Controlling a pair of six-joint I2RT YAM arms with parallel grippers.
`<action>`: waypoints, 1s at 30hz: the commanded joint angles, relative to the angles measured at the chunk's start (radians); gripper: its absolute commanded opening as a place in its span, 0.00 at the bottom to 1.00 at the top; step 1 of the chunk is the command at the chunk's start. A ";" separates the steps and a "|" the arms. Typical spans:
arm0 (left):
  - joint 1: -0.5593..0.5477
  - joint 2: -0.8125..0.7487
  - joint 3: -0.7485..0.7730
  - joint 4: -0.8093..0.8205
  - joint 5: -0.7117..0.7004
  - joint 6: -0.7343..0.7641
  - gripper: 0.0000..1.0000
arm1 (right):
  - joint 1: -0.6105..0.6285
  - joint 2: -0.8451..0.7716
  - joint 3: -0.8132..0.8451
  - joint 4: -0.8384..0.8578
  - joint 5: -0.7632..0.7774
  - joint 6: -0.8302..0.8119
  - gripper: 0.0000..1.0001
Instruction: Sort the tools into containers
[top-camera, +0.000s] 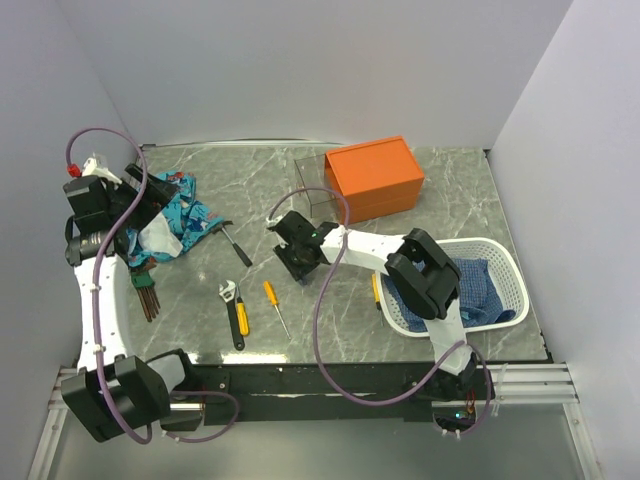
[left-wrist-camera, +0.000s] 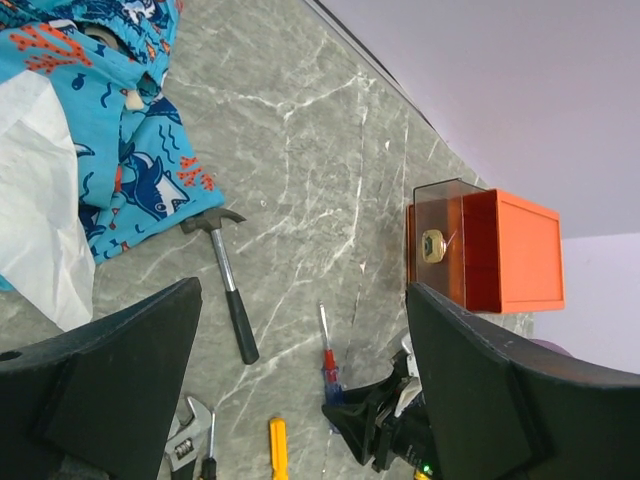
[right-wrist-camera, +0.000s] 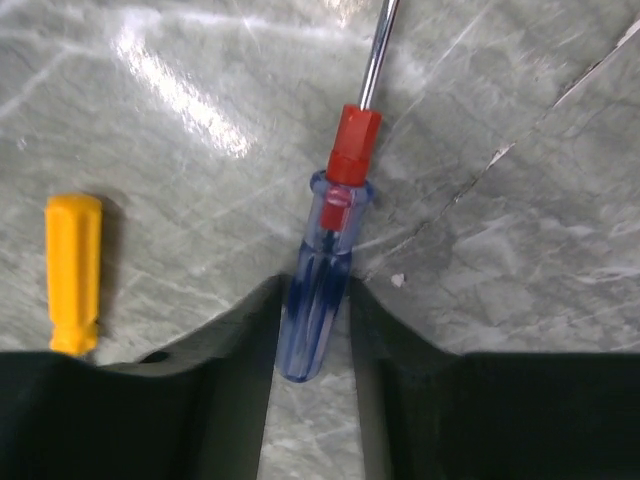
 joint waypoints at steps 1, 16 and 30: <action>0.003 0.010 0.018 0.059 0.030 -0.020 0.89 | 0.000 -0.017 0.004 0.008 -0.009 -0.046 0.32; 0.003 0.045 0.006 0.162 0.051 -0.056 0.86 | -0.042 -0.404 0.139 0.093 -0.076 -0.219 0.00; 0.002 -0.004 -0.026 0.133 0.070 -0.018 0.86 | -0.245 -0.221 0.320 0.077 0.007 -0.320 0.00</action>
